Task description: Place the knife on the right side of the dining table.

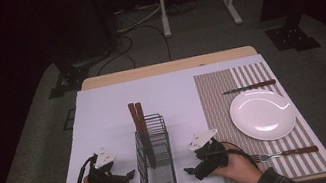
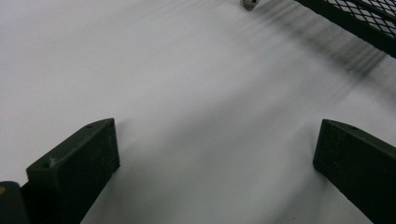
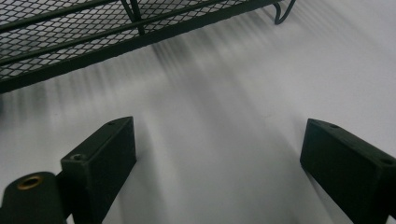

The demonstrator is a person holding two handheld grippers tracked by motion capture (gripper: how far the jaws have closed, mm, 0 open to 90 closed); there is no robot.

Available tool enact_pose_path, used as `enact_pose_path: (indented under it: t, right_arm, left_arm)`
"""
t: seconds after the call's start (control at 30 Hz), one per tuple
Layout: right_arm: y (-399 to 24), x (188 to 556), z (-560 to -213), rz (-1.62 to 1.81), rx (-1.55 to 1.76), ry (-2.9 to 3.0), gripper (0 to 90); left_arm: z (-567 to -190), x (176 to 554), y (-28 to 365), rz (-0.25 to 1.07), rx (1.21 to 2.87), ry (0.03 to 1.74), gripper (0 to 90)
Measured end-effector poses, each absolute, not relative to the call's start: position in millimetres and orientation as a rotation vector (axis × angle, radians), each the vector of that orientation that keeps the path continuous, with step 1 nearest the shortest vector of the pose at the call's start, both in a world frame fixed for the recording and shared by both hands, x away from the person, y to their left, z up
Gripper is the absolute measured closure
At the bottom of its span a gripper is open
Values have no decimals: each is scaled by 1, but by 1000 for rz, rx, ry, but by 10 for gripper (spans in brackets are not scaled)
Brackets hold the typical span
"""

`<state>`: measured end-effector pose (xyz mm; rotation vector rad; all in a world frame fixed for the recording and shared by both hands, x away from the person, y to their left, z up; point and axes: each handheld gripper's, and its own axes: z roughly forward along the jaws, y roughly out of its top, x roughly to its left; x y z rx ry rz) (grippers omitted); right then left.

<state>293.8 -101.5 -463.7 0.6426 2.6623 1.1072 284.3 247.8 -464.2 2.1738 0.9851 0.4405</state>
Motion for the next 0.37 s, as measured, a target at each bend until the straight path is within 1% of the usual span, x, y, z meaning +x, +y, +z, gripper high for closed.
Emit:
enact_pose_path:
  t: [0.37]
  right_arm:
    - [-103,294,-465,1130,651,2658,87]
  left_arm:
    - [-464,284,248,439,2178,985,0]
